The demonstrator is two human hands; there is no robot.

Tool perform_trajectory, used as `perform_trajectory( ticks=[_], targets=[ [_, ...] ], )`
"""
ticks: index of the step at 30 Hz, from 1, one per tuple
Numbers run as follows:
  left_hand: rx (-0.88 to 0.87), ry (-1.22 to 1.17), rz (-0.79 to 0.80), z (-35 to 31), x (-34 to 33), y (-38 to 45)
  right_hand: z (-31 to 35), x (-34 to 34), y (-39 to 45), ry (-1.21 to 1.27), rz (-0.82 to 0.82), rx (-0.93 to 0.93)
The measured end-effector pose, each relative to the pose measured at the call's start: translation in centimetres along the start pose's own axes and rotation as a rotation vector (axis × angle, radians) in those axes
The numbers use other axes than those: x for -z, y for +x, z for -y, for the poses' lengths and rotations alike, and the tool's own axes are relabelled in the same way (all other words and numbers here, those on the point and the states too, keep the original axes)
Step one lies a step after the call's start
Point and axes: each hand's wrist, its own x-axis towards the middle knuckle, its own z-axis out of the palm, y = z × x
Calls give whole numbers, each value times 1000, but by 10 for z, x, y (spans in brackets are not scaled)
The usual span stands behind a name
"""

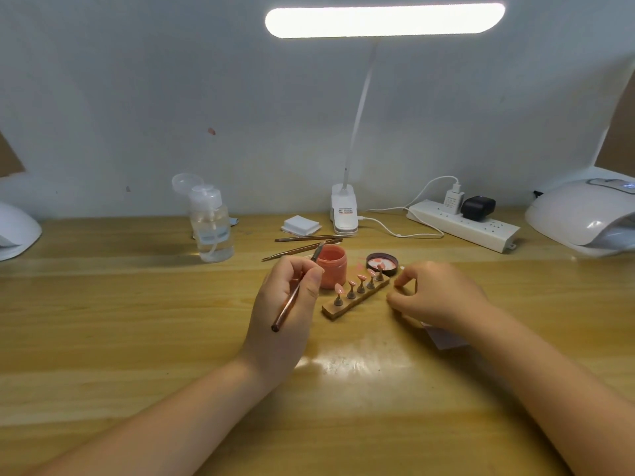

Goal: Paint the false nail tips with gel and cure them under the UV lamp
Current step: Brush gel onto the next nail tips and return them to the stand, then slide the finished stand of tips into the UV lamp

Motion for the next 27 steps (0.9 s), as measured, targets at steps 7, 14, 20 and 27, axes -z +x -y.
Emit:
perform_trajectory(
  ticks=[7,14,20,27],
  targets=[
    [-22,10,-16,0,0,1,-6,-11,9,32,4,63],
    [-14,-36,-54,0,1,1,-17,-7,11,362,38,117],
    [15,-37,-102,2,3,2,-10,-1,12,218,153,149],
    [-46,-62,-165,-4,5,8,-11,24,-4,572,196,225]
  ],
)
